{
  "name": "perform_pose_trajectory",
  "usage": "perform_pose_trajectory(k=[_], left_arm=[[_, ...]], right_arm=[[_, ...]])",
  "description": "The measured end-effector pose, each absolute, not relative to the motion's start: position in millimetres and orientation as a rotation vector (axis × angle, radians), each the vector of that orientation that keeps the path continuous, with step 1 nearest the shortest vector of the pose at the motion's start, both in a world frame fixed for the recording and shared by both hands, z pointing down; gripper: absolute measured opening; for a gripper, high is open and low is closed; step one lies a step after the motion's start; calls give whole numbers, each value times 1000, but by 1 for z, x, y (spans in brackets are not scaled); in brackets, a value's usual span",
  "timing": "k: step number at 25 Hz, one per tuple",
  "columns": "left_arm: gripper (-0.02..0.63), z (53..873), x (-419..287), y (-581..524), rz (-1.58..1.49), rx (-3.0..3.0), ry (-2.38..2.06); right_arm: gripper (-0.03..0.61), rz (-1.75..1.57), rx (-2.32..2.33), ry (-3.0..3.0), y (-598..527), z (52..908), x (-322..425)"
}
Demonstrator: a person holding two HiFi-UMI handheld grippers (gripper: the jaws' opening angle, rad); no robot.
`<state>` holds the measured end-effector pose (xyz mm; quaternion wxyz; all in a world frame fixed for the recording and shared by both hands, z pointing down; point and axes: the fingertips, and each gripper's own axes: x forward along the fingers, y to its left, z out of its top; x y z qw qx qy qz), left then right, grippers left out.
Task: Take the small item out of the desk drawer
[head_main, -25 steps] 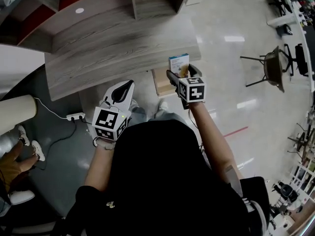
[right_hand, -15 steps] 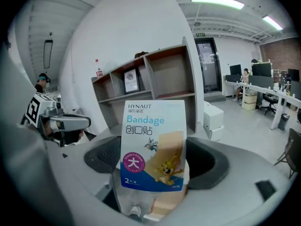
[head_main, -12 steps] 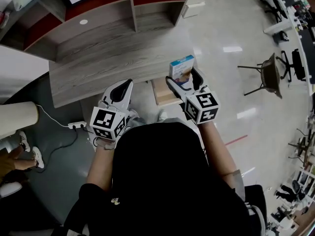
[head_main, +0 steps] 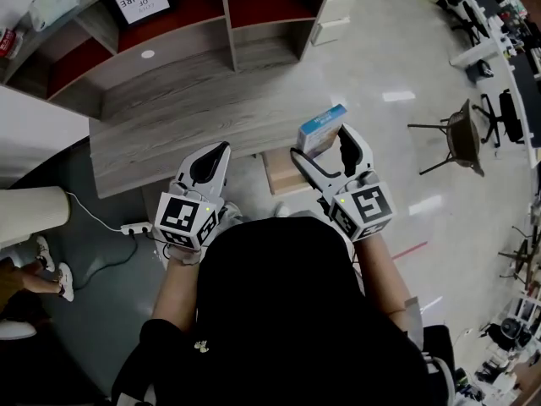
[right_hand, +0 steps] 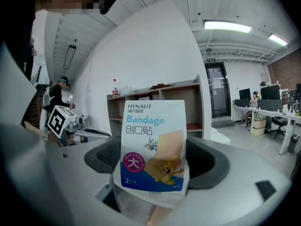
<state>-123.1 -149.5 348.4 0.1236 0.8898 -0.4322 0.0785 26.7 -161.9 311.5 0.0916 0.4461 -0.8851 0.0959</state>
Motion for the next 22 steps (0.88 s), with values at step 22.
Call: perform_pose_trajectory(k=[22], left_arm=[[8, 326, -121, -147, 155, 2645, -1150]], right_arm=[[426, 249, 1430, -2651, -163, 295, 14]])
